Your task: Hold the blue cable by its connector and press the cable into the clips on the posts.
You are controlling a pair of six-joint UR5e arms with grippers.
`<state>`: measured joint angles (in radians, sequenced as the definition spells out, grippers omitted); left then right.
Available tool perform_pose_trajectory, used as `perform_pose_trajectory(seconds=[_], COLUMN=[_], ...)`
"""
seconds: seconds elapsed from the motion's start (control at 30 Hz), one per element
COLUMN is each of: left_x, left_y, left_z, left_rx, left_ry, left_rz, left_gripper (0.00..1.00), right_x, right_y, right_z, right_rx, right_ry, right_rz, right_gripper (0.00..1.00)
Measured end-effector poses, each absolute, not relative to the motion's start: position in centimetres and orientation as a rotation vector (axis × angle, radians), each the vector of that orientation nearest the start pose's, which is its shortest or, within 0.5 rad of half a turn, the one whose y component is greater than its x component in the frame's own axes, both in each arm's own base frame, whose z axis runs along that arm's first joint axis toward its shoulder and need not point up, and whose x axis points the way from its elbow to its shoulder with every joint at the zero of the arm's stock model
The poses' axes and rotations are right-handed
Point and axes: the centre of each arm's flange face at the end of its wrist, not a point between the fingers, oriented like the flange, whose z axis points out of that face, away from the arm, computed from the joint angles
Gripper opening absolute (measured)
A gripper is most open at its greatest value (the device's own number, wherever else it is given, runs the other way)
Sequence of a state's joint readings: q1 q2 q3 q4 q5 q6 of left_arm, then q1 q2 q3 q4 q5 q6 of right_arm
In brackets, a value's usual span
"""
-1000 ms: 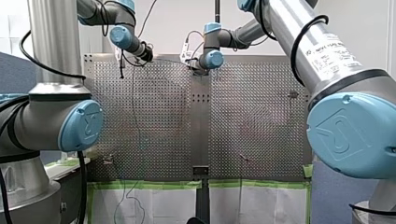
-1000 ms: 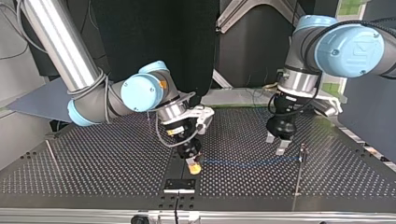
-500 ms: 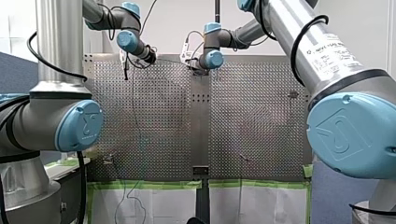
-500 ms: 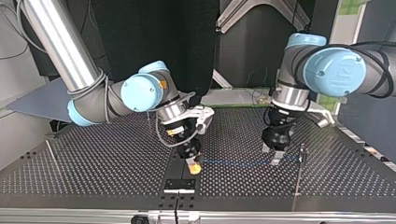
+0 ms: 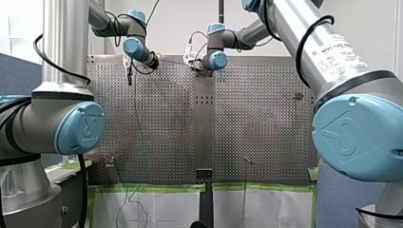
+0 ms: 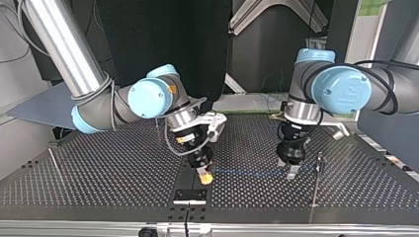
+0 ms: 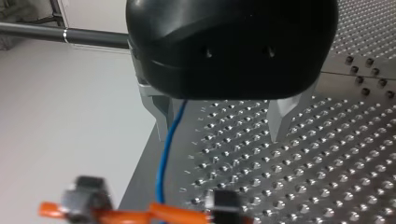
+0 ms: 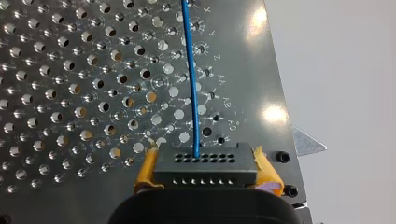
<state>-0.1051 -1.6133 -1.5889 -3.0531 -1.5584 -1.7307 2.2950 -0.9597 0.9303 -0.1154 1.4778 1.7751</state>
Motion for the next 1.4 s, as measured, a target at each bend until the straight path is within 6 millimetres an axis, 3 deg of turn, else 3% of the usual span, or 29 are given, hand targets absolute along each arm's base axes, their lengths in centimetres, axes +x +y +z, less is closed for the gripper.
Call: perform_pose_trajectory(seconds=[0.57, 0.97, 1.4], left_x=[50.5, 51.1, 51.0], left_y=[-18.5, -18.8, -18.6], left_z=[48.3, 47.0, 46.9], left_rx=[-0.080, -0.073, -0.080], left_ry=[1.479, 1.530, 1.538], left_rz=[-0.247, -0.196, -0.143], left_gripper=[1.00, 1.00, 1.00], right_x=[60.3, 60.3, 60.3], right_y=[-46.6, -46.6, -46.6], right_z=[43.7, 43.7, 43.7], right_rx=[-2.125, -2.126, -2.126], right_ry=[1.084, 1.083, 1.084], right_rz=[-2.647, -2.645, -2.646], right_gripper=[0.00, 0.00, 0.00])
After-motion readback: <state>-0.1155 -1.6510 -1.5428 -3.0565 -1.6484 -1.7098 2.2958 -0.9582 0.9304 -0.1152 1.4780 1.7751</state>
